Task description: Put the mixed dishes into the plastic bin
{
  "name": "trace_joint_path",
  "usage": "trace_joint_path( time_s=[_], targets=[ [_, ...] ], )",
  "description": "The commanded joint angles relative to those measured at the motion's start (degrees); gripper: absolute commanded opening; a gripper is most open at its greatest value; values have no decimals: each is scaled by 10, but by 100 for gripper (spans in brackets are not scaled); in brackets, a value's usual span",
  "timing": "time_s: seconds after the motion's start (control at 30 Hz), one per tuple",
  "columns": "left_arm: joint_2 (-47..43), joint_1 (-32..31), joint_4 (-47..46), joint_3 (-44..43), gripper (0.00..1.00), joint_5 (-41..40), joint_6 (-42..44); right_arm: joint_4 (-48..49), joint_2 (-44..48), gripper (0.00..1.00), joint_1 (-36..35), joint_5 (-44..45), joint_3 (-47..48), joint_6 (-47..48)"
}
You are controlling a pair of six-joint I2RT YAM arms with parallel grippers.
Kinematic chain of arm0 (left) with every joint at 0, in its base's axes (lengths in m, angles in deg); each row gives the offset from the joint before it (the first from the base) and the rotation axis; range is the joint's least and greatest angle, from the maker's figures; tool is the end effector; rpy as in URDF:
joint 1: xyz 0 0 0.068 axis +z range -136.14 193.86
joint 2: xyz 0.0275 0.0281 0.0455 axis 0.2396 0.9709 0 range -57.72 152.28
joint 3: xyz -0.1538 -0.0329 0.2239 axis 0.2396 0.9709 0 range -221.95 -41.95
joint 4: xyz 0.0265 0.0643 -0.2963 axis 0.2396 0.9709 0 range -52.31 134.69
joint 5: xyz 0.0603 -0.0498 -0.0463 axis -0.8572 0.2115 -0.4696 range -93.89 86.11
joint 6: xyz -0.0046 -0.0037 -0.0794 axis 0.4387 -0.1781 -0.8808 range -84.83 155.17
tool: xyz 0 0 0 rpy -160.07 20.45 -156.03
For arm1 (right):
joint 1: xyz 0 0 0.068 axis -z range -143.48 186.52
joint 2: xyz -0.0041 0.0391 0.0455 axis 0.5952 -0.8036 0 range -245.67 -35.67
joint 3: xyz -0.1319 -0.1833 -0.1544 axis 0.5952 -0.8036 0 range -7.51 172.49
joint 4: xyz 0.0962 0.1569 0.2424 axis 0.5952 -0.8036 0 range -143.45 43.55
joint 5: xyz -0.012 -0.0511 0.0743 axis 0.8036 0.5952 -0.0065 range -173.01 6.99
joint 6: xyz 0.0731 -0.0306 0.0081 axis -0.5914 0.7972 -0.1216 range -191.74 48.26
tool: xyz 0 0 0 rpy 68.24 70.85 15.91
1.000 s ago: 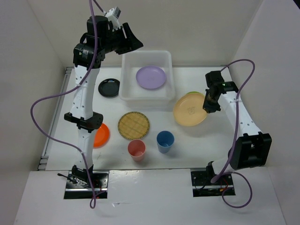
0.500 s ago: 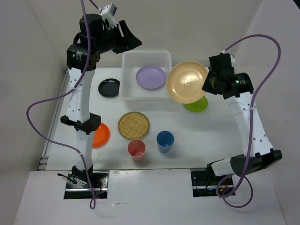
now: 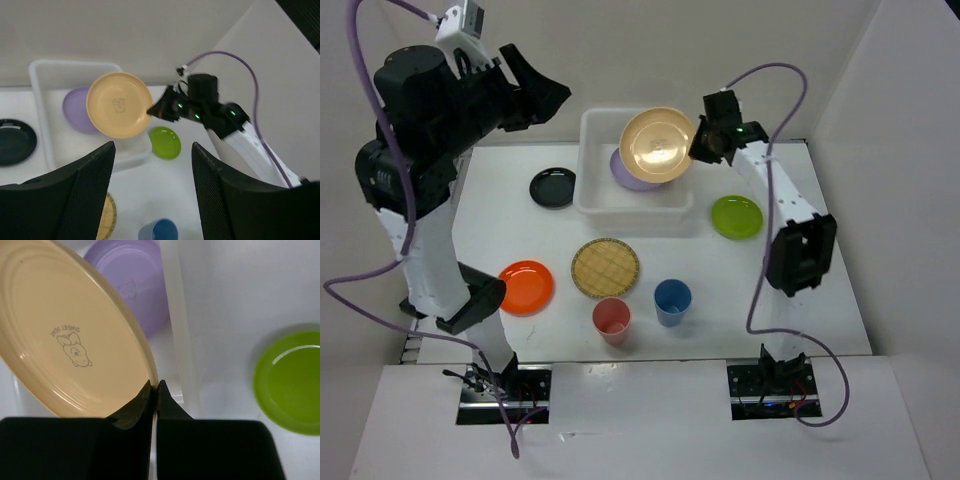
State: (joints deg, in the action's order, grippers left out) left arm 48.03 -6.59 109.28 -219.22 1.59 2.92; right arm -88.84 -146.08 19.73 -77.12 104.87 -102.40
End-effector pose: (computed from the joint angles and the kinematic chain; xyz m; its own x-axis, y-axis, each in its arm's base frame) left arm 0.2500 -0.1003 0.6626 -0.2345 -0.4795 -0.8456 0.3691 0.7609 -0.5338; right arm 0.4891 0.1403 0.3393 -0.6424 0.3358 -0.6889 0.1336 0.9342 0.3308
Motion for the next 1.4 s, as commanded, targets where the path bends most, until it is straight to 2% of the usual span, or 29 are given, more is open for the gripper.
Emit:
trace_joint_path(
  time_s=[0.0,0.1,0.13,0.17,0.23,0.27,0.3,0.33,0.37,0.4,0.43,0.5,0.57,0.6,0.67,0.97,1.0,1.03,1.13,1.17,1.27,1.37],
  targets=[
    [-78,-25,29,62,70,-111,21,43,-69,0,-20,-28,114,0],
    [-163,-30,11,151,71,-141,21,7,-183,0,-32,-28,255,0],
    [-211,-30,0,188,71,-146,21,-39,-220,0,-38,-28,366,0],
    [-236,-30,-26,279,72,-146,21,-72,-308,0,-38,-28,440,0],
    [-308,-30,-54,380,72,-146,21,-150,-414,0,-43,-33,650,-6],
    [-331,-30,-72,428,72,-146,21,-117,-389,0,-38,-48,580,-13],
    [-367,-30,-80,513,72,-146,21,-79,-366,0,-38,-53,512,-13],
    [-382,-25,-80,551,72,-146,21,-84,-371,0,-43,-41,511,-13],
    [-393,-25,-80,582,72,-146,16,-96,-385,0,-43,-32,539,-13],
    [-410,-25,-80,611,72,-146,16,-117,-440,0,-48,-32,580,-13],
    [-419,-25,-87,640,72,-146,16,-143,-463,0,-48,-40,667,-13],
    [-442,-20,-101,723,72,-131,16,-127,-449,0,-48,-33,619,-22],
    [-455,-20,-111,791,73,-126,11,-160,-479,0,-48,-17,671,-22],
    [-467,-20,-128,812,73,-121,10,-161,-479,0,-48,-17,648,-22],
    [-484,-14,-141,871,73,-121,5,-167,-493,0,-48,-11,664,-22],
    [-530,-13,-190,1005,76,-121,-32,-183,-529,1,-48,2,674,-27],
    [-530,-13,-190,1016,76,-121,-32,-183,-534,5,-48,7,674,-27],
    [-536,-13,-196,1032,77,-115,-38,-188,-534,12,-48,7,674,-27],
    [-543,-13,-196,1051,77,-109,-44,-188,-534,21,-48,12,674,-27],
    [-549,-13,-196,1051,79,-109,-49,-188,-534,30,-48,12,674,-27],
    [-554,-13,-196,1064,80,-109,-55,-188,-527,46,-48,18,674,-33],
    [-559,-8,-207,1088,80,-116,-66,-188,-508,50,-54,24,674,-33]
  ],
)
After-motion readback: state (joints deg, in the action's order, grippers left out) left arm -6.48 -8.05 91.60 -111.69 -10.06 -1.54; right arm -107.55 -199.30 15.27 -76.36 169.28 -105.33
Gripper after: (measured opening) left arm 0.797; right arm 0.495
